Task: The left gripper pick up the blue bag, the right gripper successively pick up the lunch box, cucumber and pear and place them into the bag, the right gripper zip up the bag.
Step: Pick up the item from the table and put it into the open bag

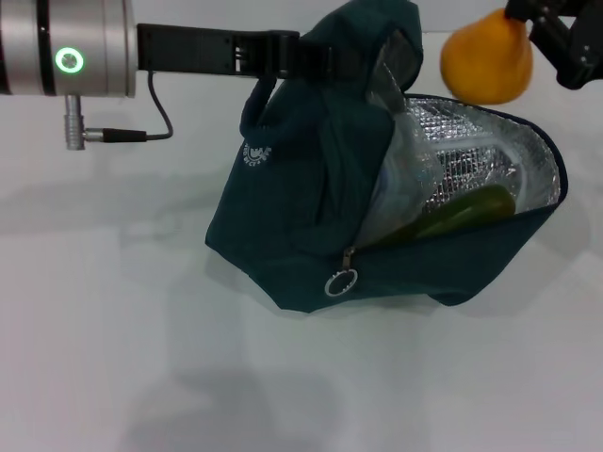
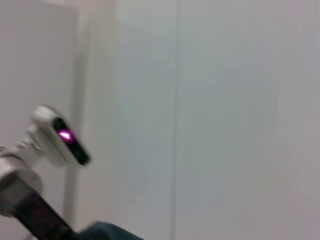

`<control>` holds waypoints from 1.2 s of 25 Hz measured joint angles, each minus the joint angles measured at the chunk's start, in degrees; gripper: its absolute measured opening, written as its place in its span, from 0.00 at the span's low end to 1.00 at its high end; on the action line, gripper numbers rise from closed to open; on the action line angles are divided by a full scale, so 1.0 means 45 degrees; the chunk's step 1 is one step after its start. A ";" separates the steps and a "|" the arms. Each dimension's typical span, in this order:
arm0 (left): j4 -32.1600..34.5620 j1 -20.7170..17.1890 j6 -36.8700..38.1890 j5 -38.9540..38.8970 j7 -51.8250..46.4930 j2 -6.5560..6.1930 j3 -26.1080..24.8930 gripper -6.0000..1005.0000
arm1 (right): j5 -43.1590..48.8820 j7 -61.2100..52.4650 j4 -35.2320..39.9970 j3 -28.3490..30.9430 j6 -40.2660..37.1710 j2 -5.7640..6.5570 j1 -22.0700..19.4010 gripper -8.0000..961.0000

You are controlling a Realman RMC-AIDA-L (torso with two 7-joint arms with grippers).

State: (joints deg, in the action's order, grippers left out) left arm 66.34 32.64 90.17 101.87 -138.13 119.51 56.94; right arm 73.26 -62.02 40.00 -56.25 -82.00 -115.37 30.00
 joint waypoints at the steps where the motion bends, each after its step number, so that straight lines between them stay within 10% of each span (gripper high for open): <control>1: -0.0024 0.0013 -0.0026 -0.0025 0.0017 0.0001 0.0037 0.05 | -0.0003 -0.0011 -0.0003 -0.0041 -0.0202 -0.0006 0.0043 0.04; 30: -0.0977 -0.0053 -0.0768 0.0292 0.0246 -0.0093 -0.0138 0.05 | -0.0031 -0.0086 -0.1507 -0.2215 -0.0136 -0.0047 0.1123 0.04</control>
State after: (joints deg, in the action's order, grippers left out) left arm 61.95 32.40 86.72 103.18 -137.02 119.09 56.32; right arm 73.12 -62.41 33.22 -66.22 -82.61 -115.58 35.05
